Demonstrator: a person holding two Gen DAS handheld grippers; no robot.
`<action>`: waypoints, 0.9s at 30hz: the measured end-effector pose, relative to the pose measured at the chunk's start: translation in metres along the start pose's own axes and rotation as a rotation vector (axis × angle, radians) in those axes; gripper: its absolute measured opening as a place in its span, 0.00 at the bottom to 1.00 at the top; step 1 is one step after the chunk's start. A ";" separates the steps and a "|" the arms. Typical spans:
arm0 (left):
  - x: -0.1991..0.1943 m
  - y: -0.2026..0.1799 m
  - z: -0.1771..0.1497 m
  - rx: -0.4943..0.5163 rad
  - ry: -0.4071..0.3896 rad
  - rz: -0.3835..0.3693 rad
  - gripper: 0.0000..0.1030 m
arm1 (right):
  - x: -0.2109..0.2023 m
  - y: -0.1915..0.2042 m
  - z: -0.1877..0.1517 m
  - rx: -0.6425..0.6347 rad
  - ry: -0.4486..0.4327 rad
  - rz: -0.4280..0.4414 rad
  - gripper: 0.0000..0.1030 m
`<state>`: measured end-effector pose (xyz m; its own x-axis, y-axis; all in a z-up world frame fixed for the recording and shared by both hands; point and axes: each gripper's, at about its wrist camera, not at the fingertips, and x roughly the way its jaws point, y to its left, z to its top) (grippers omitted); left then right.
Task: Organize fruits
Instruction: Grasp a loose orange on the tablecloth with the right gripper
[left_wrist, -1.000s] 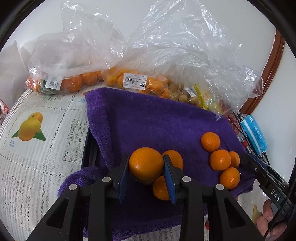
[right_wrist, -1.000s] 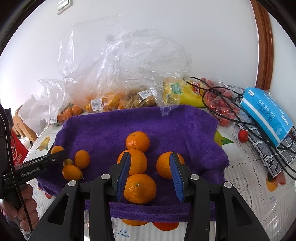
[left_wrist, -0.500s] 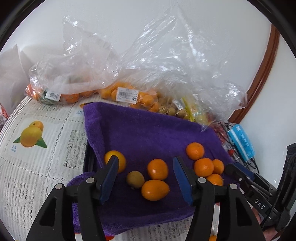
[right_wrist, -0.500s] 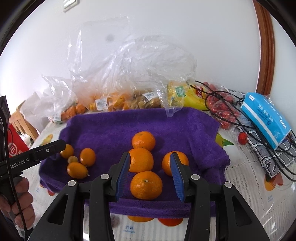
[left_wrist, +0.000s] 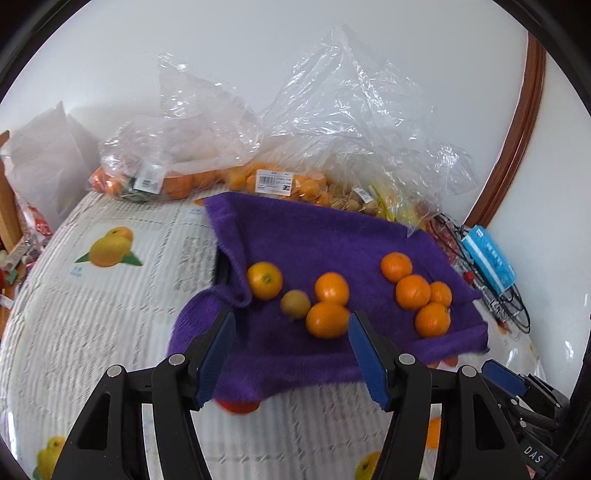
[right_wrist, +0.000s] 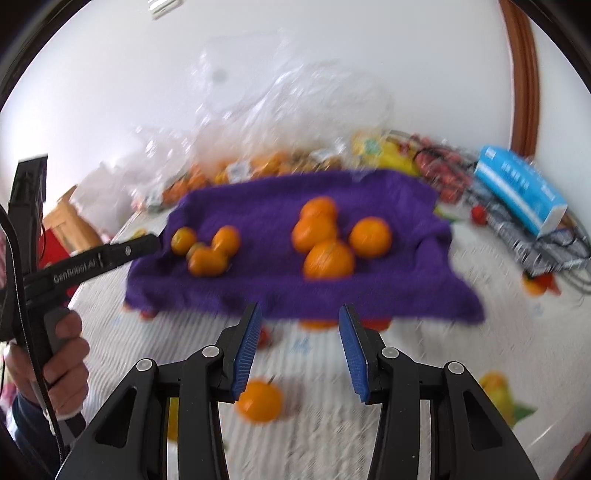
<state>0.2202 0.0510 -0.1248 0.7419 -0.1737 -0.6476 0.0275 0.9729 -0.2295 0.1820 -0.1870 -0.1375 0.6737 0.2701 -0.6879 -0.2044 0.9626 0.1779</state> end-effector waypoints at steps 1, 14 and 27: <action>-0.005 0.002 -0.005 0.009 -0.001 0.013 0.60 | -0.001 0.003 -0.005 -0.004 0.006 0.002 0.43; -0.016 0.019 -0.057 0.035 0.108 0.078 0.60 | 0.023 0.026 -0.044 -0.055 0.119 -0.036 0.40; -0.009 0.000 -0.079 0.105 0.162 0.091 0.60 | -0.002 -0.001 -0.052 -0.081 0.088 -0.152 0.32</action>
<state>0.1607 0.0403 -0.1764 0.6274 -0.0988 -0.7724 0.0413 0.9947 -0.0937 0.1441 -0.1892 -0.1728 0.6369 0.1152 -0.7623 -0.1636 0.9865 0.0124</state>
